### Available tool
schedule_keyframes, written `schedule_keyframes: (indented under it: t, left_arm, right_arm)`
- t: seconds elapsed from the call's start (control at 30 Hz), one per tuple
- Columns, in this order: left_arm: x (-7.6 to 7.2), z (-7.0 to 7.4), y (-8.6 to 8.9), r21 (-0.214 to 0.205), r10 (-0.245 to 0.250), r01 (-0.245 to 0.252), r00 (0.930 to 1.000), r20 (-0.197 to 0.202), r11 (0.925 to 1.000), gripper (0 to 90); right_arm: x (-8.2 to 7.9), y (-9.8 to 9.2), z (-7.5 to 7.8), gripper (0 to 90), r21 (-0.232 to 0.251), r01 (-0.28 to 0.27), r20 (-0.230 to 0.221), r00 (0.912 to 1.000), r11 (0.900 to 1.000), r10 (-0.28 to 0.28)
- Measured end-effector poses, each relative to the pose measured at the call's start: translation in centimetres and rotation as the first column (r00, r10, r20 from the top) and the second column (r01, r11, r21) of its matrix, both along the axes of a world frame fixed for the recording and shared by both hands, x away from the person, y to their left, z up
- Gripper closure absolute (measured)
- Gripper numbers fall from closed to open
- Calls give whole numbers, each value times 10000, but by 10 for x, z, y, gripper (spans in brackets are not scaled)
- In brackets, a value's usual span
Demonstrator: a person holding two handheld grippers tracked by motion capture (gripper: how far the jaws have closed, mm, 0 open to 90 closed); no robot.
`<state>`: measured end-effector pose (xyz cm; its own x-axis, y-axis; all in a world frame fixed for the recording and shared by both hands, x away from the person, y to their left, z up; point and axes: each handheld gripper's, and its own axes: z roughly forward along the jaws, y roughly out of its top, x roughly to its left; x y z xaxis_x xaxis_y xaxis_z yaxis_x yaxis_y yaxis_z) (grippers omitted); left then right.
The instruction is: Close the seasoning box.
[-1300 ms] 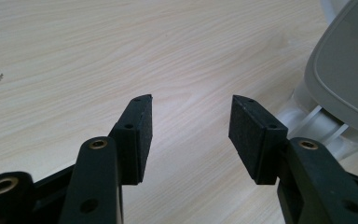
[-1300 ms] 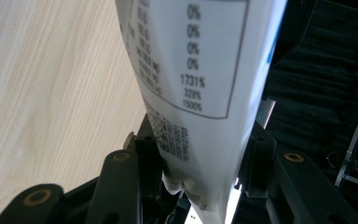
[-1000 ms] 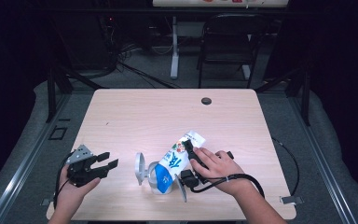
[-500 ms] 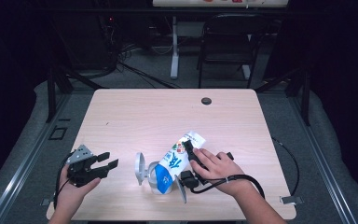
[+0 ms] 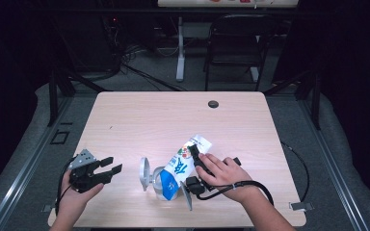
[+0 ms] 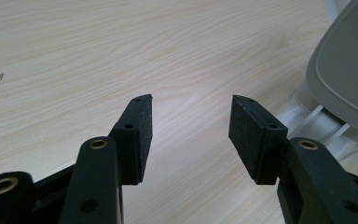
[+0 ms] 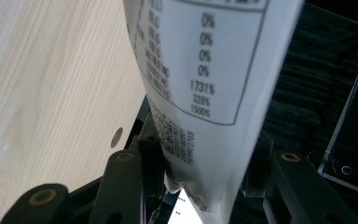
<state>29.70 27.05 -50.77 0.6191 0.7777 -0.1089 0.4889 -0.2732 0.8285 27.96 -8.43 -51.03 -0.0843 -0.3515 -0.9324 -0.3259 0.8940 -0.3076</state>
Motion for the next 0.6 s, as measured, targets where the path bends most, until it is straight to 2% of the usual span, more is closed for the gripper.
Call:
schedule_keyframes:
  t: [0.6]
  left_arm:
    - [0, 0, 0, 6, 21, -21, 10000, 0, 10000, 503]
  right_arm:
    - [0, 0, -2, 626, 119, -132, 13, 9999, 9998, 131]
